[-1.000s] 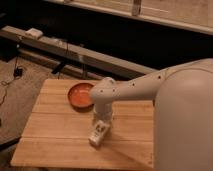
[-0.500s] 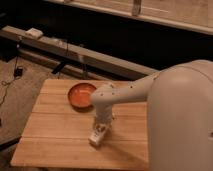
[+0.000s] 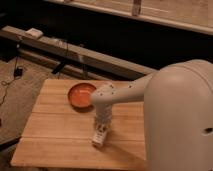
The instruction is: Place the bottle in the ceramic bowl
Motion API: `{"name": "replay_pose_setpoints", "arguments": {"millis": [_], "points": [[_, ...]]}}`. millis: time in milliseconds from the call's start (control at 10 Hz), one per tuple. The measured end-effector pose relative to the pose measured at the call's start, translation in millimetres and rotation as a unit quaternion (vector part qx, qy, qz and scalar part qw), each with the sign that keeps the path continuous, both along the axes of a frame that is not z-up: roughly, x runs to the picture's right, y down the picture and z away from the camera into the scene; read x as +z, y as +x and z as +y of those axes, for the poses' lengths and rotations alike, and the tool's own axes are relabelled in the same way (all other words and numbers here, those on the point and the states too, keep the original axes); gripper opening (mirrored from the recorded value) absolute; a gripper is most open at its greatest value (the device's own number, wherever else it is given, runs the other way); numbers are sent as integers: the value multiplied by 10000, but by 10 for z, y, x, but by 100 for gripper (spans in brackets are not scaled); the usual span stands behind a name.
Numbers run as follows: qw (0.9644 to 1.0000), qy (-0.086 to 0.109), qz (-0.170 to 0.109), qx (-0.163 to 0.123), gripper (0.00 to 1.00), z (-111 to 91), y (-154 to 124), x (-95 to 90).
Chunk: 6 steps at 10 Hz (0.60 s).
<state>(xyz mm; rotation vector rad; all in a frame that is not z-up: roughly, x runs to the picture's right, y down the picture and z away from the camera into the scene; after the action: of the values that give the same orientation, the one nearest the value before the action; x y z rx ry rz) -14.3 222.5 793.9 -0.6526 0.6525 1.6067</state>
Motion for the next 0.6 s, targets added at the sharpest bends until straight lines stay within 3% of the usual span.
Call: {"name": "replay_pose_setpoints", "arguments": {"millis": [200,500,600], "points": [[10000,-23,34,-20,2,-15,32,-7],[9999,109,71,-82,0,-209,79,-120],[9996,233,72,-145,0,-391,93,-214]]}}
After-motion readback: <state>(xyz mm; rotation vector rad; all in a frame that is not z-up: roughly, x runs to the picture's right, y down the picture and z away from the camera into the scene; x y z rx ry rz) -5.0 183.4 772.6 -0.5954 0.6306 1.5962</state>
